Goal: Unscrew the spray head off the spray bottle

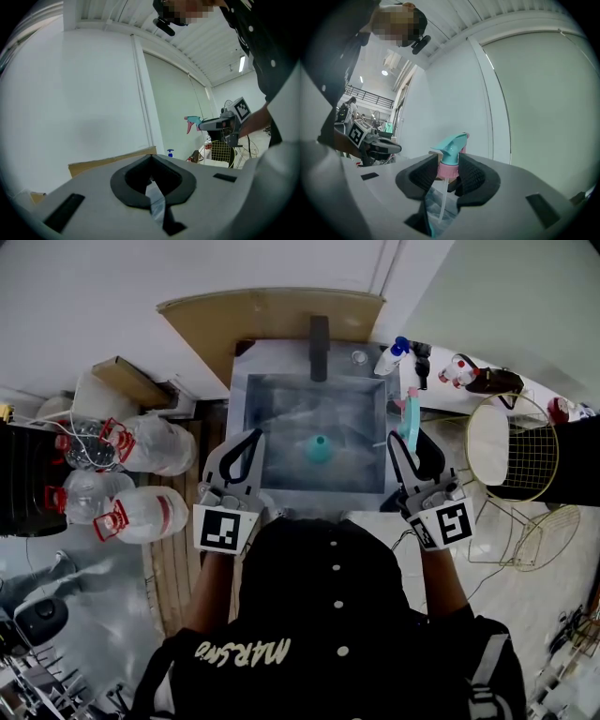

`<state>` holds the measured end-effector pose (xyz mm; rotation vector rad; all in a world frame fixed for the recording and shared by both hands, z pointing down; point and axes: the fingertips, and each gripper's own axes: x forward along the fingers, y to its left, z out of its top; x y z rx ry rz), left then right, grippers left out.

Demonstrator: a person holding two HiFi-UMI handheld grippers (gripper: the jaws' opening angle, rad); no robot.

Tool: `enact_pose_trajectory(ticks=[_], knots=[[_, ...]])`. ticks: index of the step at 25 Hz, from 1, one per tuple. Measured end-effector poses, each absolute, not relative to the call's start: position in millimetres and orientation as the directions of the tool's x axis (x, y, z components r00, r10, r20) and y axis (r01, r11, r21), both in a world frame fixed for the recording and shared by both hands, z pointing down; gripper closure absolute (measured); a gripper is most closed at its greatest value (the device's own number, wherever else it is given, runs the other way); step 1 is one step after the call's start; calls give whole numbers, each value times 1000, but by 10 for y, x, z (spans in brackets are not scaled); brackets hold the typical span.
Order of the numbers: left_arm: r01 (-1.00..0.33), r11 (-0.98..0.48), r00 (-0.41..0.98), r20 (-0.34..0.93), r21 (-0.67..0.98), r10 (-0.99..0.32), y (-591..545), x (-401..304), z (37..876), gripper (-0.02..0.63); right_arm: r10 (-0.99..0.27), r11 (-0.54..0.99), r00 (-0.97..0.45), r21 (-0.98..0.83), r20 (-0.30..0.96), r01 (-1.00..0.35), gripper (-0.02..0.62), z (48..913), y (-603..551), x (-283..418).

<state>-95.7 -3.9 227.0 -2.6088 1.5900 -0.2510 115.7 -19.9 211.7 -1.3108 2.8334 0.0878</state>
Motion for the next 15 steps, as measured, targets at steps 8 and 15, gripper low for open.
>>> enact_pose_trajectory(ticks=[8,15], knots=[[-877,-464,455,94,-125,-886,-76,-936,2235,581,-762,645,-646,32,-53,-763,445,2094,-249,1143],[-875,-466,457,95,-131,-884,-57,-922,2259,581,-760,647,-647,27,-55,-762,445,2098,-250,1125]])
